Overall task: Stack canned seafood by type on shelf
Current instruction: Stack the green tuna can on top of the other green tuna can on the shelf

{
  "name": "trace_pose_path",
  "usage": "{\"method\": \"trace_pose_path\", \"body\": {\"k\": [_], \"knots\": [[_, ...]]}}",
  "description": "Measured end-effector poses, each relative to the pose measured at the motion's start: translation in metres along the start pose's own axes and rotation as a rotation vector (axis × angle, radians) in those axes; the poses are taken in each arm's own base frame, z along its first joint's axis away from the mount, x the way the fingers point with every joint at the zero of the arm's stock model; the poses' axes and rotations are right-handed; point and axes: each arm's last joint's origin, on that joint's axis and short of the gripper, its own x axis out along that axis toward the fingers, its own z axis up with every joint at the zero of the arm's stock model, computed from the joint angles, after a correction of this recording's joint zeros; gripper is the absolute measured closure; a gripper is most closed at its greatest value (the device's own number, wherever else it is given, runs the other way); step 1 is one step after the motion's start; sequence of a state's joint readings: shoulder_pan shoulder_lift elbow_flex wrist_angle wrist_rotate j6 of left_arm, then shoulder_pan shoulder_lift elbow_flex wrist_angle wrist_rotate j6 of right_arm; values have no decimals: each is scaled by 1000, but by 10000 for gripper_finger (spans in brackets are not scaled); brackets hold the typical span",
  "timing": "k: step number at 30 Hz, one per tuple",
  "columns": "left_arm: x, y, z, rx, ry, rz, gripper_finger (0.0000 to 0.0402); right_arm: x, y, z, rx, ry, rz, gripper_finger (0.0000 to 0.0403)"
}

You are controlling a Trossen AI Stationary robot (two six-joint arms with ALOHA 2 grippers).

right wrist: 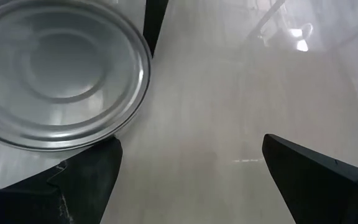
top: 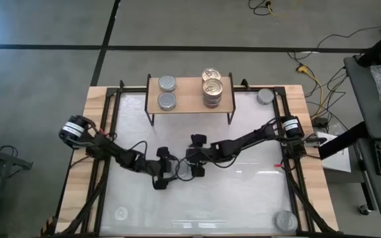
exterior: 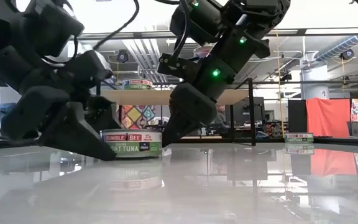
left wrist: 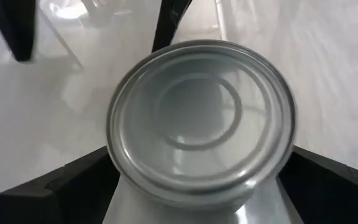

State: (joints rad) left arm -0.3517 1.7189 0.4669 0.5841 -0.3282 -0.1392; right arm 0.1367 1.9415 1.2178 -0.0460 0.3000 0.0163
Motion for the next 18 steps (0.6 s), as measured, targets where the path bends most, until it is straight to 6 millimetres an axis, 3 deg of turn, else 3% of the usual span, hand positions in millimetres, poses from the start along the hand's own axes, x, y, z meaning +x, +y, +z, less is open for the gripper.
{"method": "trace_pose_path", "body": {"k": [8,18], "knots": [[-3,2,-4,-111,-54,-55,4,-1,1,5,-3,-34,7,22],[-5,3,-7,-118,-80,-42,3,8,2,-1,-24,-12,8,22]]}}
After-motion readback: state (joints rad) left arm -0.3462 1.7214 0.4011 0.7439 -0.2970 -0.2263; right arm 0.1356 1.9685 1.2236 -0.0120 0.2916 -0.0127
